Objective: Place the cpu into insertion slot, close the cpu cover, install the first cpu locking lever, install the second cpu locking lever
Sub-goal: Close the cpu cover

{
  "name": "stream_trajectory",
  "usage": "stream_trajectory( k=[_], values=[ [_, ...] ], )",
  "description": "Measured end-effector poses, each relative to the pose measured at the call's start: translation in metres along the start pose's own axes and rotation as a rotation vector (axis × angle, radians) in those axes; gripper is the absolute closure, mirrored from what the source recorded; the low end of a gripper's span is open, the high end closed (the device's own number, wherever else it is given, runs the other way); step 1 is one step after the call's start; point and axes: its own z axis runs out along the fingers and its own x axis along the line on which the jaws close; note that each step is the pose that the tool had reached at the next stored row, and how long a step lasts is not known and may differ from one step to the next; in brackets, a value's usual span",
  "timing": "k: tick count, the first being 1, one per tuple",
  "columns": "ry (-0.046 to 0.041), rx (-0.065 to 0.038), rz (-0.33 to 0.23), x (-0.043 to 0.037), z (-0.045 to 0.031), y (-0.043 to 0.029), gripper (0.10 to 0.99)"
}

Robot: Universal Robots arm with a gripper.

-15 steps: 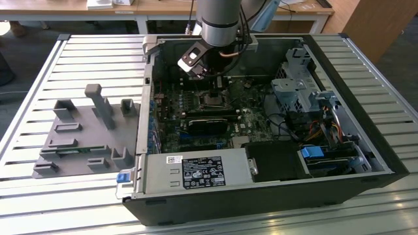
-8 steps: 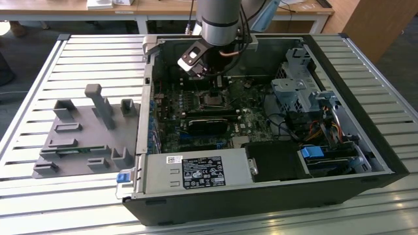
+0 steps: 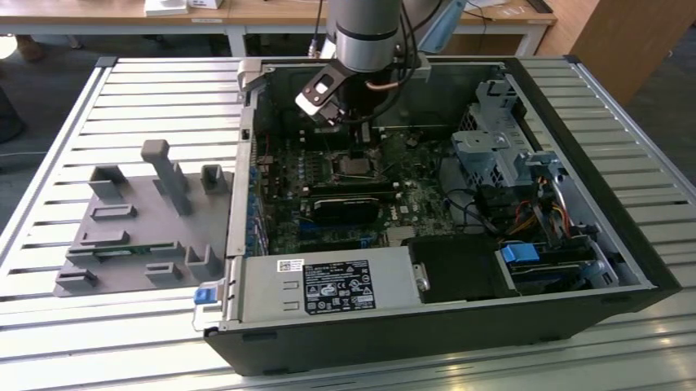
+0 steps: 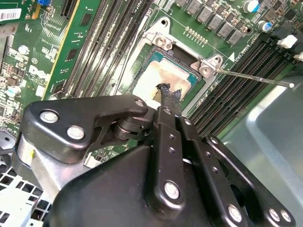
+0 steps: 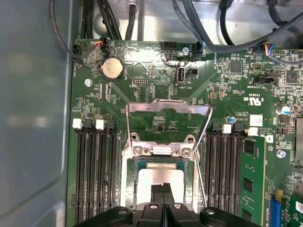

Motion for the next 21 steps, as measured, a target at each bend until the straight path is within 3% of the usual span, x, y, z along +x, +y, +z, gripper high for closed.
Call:
stream_trajectory(
  k=[7,13,18,21],
  values=[
    [-0.0001,0.0,0.0,-0.0001,-0.009,0.0001,0.98],
    [-0.0003,-0.002,0.0,-0.0004,-0.0251,0.0004,0.98],
    [-0.0003,-0.004,0.0,-0.0006,-0.0443,0.0006,0.98],
    [-0.0002,-0.005,0.0,-0.001,-0.0452,0.0006,0.98]
  ],
)
